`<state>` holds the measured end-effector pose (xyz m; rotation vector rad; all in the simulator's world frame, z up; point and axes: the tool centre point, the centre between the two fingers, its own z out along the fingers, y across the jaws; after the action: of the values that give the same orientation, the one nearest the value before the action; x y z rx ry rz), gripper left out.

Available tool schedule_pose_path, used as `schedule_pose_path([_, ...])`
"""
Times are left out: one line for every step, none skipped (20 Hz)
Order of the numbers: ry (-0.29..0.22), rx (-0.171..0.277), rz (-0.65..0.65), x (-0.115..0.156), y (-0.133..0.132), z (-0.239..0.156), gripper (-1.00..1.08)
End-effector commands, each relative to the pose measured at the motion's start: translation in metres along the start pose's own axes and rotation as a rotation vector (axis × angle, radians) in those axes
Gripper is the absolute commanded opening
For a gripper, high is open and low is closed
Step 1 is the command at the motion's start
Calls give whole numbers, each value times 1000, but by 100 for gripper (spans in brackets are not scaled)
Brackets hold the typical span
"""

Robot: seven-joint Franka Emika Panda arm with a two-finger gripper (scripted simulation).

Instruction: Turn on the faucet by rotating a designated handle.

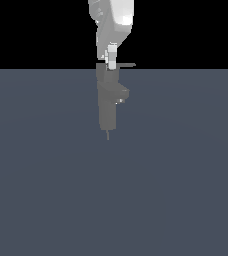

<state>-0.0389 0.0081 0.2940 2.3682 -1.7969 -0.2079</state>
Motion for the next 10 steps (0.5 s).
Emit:
schedule_pose_path([2,14,39,37,3,-4,-100])
schedule_pose_path([2,15,40,43,4,-4,-100])
schedule_pose_path([2,15,40,48,4,-4,-100])
schedule_pose_path([2,16,41,54,5,-4,-100])
schedule_pose_path([2,16,42,59,5,-4,-100])
schedule_pose_path([2,16,42,59,5,-4,-100])
schedule_pose_path([1,5,6,34,0,0,-100])
schedule_pose_path([1,5,7,37,-2,0,-100])
schedule_pose_path([1,6,8,39,-4,-1,-100])
schedule_pose_path([1,6,9,42,-6,-1,-100])
